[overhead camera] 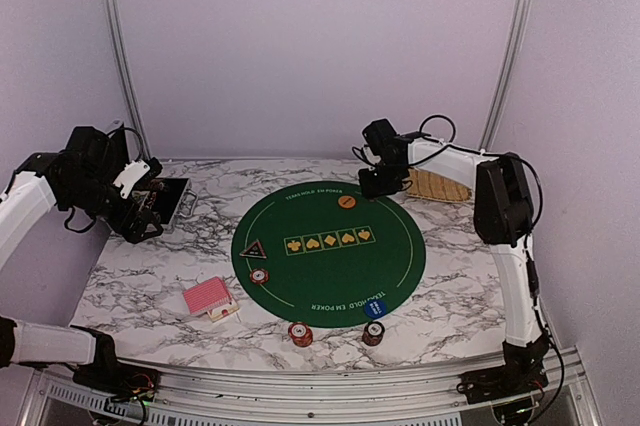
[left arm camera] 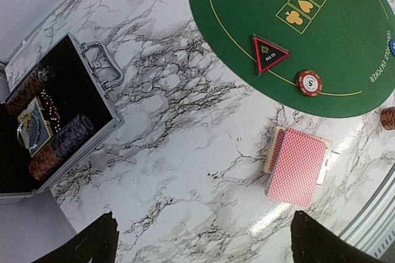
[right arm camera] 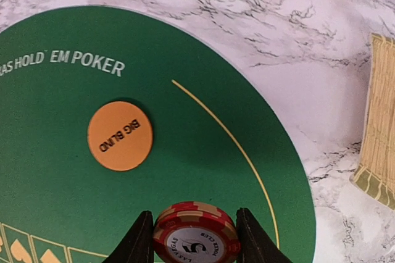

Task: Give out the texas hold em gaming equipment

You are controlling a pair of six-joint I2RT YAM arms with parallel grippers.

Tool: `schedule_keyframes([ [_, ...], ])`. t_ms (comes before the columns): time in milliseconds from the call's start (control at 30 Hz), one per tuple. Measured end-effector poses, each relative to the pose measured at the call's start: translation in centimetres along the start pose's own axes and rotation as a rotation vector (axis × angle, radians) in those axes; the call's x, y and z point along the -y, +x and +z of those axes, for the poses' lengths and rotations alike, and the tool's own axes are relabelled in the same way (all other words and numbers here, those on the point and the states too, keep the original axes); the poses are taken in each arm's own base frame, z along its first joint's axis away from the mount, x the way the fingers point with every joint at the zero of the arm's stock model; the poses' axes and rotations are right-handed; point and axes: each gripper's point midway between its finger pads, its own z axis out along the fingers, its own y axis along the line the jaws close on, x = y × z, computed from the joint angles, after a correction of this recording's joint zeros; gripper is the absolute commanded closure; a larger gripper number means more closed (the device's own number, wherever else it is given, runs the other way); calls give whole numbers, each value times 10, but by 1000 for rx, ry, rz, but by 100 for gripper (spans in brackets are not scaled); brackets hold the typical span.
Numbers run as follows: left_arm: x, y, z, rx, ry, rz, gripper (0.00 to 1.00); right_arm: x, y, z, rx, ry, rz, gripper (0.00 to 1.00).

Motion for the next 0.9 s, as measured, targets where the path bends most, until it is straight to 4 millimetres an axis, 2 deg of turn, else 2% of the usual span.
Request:
schedule_keyframes([
  [100, 0, 0, 0, 0, 0, 0, 1, 11, 5, 20, -23, 11, 18, 95],
  [233, 0, 0, 0, 0, 0, 0, 1, 14, 12, 36, -45, 8, 23, 94],
  [467, 0, 0, 0, 0, 0, 0, 1, 10, 6, 46, -29, -11, 27, 93],
  [633, 0, 0, 0, 0, 0, 1, 1, 13, 7, 49, -32, -8, 31, 83],
  [767, 0, 0, 0, -1, 0, 1, 1, 14, 6, 50, -32, -9, 34, 60],
  [900, 0, 0, 0, 0, 0, 1, 1, 15, 7, 50, -34, -9, 36, 41],
])
